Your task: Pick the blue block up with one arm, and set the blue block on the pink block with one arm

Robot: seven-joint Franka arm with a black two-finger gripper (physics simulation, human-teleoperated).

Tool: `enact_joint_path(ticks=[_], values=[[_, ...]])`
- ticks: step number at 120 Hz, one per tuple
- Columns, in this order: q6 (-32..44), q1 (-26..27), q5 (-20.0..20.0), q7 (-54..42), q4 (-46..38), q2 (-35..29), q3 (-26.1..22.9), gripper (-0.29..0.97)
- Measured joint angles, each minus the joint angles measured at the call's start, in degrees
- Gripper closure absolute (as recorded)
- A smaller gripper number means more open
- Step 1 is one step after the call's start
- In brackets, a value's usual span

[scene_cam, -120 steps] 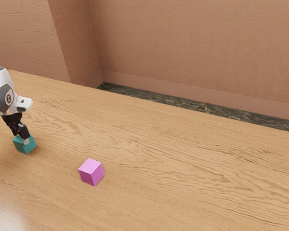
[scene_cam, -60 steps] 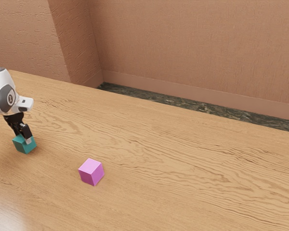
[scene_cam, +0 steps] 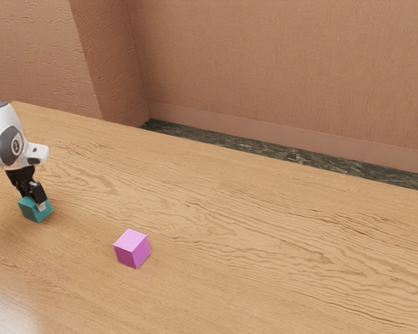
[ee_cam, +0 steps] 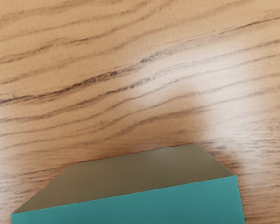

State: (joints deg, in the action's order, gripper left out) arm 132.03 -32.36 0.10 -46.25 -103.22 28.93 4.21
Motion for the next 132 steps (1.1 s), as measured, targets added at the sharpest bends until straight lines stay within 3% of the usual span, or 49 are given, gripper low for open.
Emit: enact_joint_path(ticks=[16, 51, 96, 118, 132], values=[[-0.03, 0.03, 0.01, 0.03, 0.18, 0.29, -0.02, 0.01], [-0.16, -0.16, -0.37, 0.11, 0.38, 0.46, 0.0, 0.21], [-0.21, -0.17, -0.53, 0.43, 0.13, 0.08, 0.01, 0.27], [-0.93, 0.05, -0.61, 0.71, -2.41, -3.97, -0.42, 0.28], [-1.38, -0.21, -0.6, 1.72, -6.58, -9.73, -3.83, 0.32]])
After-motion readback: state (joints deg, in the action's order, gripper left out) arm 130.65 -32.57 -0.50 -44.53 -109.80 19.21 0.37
